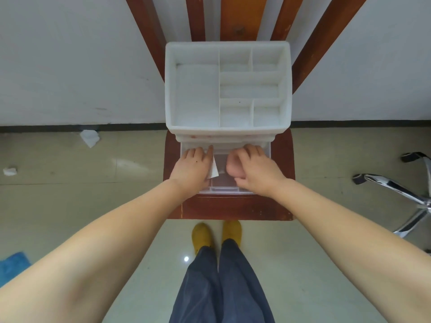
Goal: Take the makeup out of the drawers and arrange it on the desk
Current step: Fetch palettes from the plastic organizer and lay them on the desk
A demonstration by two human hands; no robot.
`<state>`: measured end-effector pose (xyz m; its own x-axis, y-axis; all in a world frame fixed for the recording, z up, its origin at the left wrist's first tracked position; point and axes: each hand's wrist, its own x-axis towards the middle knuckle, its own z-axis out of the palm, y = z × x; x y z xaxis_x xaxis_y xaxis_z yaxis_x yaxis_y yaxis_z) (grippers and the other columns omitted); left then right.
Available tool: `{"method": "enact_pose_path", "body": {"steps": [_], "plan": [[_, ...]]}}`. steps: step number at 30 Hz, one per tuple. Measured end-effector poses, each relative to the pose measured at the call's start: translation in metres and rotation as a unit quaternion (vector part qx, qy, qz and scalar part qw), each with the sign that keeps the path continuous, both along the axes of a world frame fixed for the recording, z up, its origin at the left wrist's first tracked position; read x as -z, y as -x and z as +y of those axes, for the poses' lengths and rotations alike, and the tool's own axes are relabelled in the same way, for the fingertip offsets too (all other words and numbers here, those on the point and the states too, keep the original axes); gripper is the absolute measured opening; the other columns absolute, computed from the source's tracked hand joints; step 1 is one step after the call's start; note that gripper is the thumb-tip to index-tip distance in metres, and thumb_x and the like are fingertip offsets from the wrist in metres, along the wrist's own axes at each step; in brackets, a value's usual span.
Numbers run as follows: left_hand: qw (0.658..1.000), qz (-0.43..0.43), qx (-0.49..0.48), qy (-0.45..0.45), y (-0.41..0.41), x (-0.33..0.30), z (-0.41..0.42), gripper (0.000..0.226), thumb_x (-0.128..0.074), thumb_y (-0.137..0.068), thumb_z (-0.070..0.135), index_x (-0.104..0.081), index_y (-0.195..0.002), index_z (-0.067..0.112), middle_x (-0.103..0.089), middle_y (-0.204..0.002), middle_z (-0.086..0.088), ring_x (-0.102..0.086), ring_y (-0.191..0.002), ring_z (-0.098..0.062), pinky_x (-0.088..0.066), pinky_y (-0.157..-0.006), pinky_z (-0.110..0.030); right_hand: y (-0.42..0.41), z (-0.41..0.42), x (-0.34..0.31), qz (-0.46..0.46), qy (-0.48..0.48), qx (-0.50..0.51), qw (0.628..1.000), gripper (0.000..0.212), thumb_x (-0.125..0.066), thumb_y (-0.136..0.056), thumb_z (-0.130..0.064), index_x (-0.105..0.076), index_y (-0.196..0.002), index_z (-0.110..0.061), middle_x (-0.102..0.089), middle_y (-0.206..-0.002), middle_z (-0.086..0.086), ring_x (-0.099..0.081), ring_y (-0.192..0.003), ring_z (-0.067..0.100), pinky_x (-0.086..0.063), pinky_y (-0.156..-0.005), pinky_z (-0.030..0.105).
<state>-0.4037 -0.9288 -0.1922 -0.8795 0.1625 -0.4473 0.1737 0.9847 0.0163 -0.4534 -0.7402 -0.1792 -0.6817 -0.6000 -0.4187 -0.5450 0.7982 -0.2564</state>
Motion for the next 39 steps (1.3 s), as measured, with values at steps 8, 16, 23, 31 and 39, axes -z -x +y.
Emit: {"method": "enact_pose_path", "body": {"steps": [8, 16, 23, 31, 39], "plan": [[0.971, -0.079, -0.071, -0.214, -0.073, -0.053, -0.008, 0.093, -0.046, -0.065, 0.065, -0.034, -0.138, 0.009, -0.045, -0.127, -0.005, -0.044, -0.120, -0.024, -0.045, -0.093, -0.034, -0.060, 0.027, -0.060, -0.195, 0.047, -0.047, 0.978, 0.091, -0.063, -0.080, -0.051, -0.014, -0.150, -0.019, -0.034, -0.141, 0.005, -0.037, -0.128, 0.022, -0.039, -0.100, 0.032], [0.963, -0.213, -0.076, -0.148, -0.080, -0.022, -0.003, 0.091, -0.057, -0.079, 0.056, -0.016, -0.147, 0.011, -0.036, -0.141, -0.010, -0.036, -0.129, -0.028, -0.041, -0.101, -0.037, -0.059, 0.024, -0.027, -0.243, -0.078, -0.053, 0.965, 0.094, -0.057, -0.084, -0.048, -0.002, -0.151, -0.011, -0.030, -0.149, 0.011, -0.035, -0.132, 0.028, -0.042, -0.100, 0.037], [0.968, -0.181, -0.107, -0.135, -0.026, -0.021, 0.000, 0.107, -0.060, -0.078, 0.051, 0.012, -0.150, 0.018, -0.036, -0.139, -0.015, -0.035, -0.129, -0.032, -0.041, -0.098, -0.042, -0.010, -0.002, -0.025, -0.186, -0.057, 0.003, 0.981, 0.101, -0.062, -0.080, -0.048, 0.000, -0.151, -0.012, -0.026, -0.150, 0.016, -0.030, -0.136, 0.032, -0.037, -0.107, 0.041], [0.978, -0.116, -0.150, -0.089, 0.008, -0.050, -0.006, 0.090, -0.060, -0.079, 0.047, -0.017, -0.145, 0.004, -0.034, -0.141, -0.016, -0.034, -0.129, -0.033, -0.039, -0.099, -0.045, 0.024, -0.014, -0.043, -0.157, -0.082, 0.030, 0.984, 0.092, -0.066, -0.077, -0.045, -0.016, -0.147, -0.014, -0.034, -0.143, 0.018, -0.038, -0.129, 0.035, -0.044, -0.099, 0.043], [0.974, 0.010, -0.212, -0.082, -0.057, -0.147, -0.060, 0.070, -0.066, -0.075, 0.039, -0.035, -0.130, 0.009, -0.041, -0.125, -0.009, -0.040, -0.116, -0.029, -0.043, -0.091, -0.040, 0.002, -0.085, -0.154, -0.039, -0.013, -0.132, 0.990, 0.084, -0.063, -0.079, -0.041, -0.021, -0.146, -0.012, -0.039, -0.134, 0.015, -0.038, -0.124, 0.033, -0.043, -0.095, 0.040]]}}
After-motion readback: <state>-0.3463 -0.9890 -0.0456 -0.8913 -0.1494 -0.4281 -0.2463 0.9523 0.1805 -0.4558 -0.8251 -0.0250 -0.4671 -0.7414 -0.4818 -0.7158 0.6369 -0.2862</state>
